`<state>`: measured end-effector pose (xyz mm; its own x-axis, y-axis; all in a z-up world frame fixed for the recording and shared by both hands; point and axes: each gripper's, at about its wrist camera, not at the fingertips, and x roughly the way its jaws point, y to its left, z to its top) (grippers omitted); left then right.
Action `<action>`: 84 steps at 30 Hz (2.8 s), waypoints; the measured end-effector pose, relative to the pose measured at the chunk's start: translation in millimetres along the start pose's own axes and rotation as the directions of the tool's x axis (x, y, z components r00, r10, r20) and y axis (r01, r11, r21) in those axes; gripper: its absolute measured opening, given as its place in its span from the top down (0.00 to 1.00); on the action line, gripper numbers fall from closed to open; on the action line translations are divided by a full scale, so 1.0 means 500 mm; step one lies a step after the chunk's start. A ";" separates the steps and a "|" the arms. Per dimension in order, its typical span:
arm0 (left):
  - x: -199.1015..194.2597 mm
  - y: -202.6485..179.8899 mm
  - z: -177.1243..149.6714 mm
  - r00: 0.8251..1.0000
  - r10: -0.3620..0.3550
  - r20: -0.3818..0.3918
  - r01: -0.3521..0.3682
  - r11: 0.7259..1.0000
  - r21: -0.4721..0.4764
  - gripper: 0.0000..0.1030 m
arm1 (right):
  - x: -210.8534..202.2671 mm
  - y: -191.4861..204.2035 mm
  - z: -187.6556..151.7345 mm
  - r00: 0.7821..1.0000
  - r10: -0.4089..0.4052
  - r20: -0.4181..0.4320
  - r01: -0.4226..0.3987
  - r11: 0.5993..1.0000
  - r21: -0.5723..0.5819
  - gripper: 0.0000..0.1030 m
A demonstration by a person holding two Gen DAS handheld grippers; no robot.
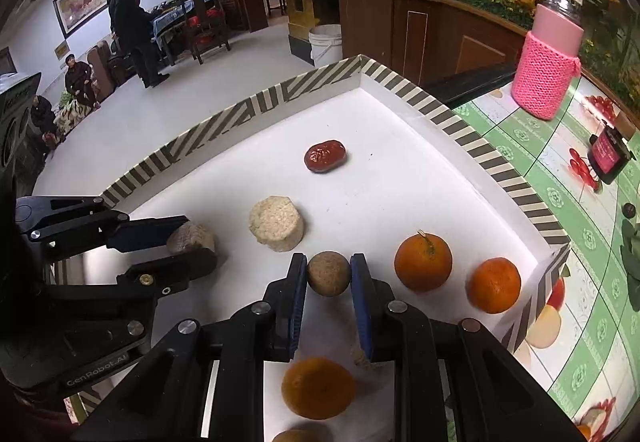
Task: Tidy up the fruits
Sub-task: 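Carry the rice ball and kiwi into the white tray and open both tools, then move both tools back toward an orange and a white round rice cake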
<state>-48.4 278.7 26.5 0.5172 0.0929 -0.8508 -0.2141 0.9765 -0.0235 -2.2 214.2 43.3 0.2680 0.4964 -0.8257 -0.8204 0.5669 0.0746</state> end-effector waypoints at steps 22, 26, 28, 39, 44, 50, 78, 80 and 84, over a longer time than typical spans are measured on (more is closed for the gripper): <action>0.001 -0.003 0.002 1.000 0.013 -0.010 -0.013 1.000 -0.005 0.42 | -0.002 -0.015 -0.007 1.000 0.008 0.013 -0.008 0.999 0.041 0.66; -0.010 0.003 0.001 1.000 0.021 0.019 -0.021 1.000 -0.023 0.35 | -0.051 -0.031 -0.020 0.998 0.012 0.067 -0.017 0.997 0.080 0.46; -0.017 0.001 0.000 0.998 0.045 0.037 -0.045 0.999 -0.021 0.35 | -0.076 -0.038 -0.029 0.996 0.005 0.086 -0.013 0.996 0.086 0.45; -0.077 -0.077 -0.001 0.994 0.005 0.110 -0.009 0.999 0.036 0.35 | -0.235 -0.135 -0.173 0.967 -0.131 0.217 0.098 0.983 0.158 0.26; -0.094 -0.139 0.007 0.991 -0.037 0.127 0.028 0.997 0.075 0.35 | -0.272 -0.210 -0.269 0.962 -0.201 0.187 0.151 0.956 0.250 0.24; -0.095 -0.232 0.010 0.988 -0.091 0.124 0.072 0.987 0.147 0.35 | -0.307 -0.290 -0.350 0.961 -0.225 0.161 0.156 0.923 0.352 0.24; 0.036 -0.578 0.051 0.974 -0.221 -0.041 0.219 0.894 0.391 0.35 | -0.348 -0.456 -0.423 0.948 -0.307 0.082 0.234 0.849 0.474 0.23; 0.046 -0.585 0.054 0.974 -0.222 -0.043 0.221 0.893 0.392 0.35 | -0.349 -0.458 -0.421 0.947 -0.310 0.086 0.235 0.848 0.474 0.23; 0.066 -0.597 0.055 0.973 -0.220 -0.063 0.227 0.892 0.391 0.39 | -0.345 -0.465 -0.418 0.951 -0.299 0.084 0.224 0.848 0.481 0.23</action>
<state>55.3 -4.2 19.9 0.4987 -0.1365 -0.8560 0.2498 0.9682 -0.0089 36.7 -140.5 51.4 0.5424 0.3576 -0.7603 -0.3926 0.9079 0.1469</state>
